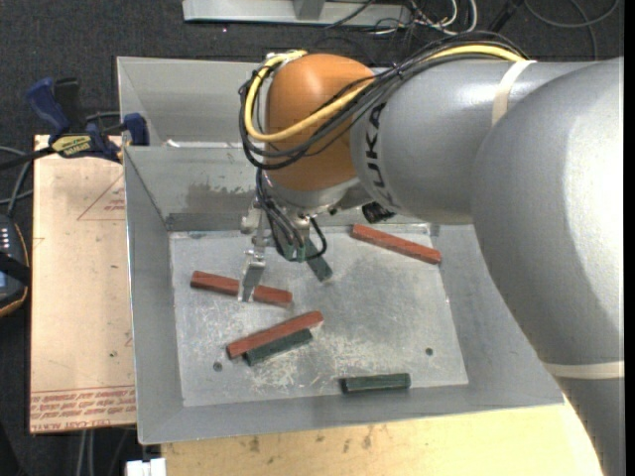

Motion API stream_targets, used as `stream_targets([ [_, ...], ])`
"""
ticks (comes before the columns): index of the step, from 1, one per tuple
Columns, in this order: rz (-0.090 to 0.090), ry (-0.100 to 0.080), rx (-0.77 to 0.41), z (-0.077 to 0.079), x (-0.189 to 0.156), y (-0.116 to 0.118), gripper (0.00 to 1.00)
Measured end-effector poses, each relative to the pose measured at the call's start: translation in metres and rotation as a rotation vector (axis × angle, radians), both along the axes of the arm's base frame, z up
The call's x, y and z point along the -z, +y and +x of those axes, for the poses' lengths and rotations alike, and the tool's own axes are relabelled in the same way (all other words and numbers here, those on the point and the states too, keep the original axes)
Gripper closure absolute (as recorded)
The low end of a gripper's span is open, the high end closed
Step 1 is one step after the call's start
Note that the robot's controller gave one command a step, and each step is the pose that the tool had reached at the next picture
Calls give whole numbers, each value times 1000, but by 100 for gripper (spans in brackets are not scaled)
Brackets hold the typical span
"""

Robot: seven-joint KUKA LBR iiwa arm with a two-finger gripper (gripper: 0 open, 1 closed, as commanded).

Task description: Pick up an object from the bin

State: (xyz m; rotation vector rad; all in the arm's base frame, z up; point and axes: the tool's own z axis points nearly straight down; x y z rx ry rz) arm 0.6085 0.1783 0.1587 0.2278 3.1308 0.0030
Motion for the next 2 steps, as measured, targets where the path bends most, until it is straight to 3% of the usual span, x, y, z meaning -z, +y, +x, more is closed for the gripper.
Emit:
stream_targets([
  [1,1,-3,76,-3,64,-6,0],
  [2,6,-19,70,5,80,8,100],
])
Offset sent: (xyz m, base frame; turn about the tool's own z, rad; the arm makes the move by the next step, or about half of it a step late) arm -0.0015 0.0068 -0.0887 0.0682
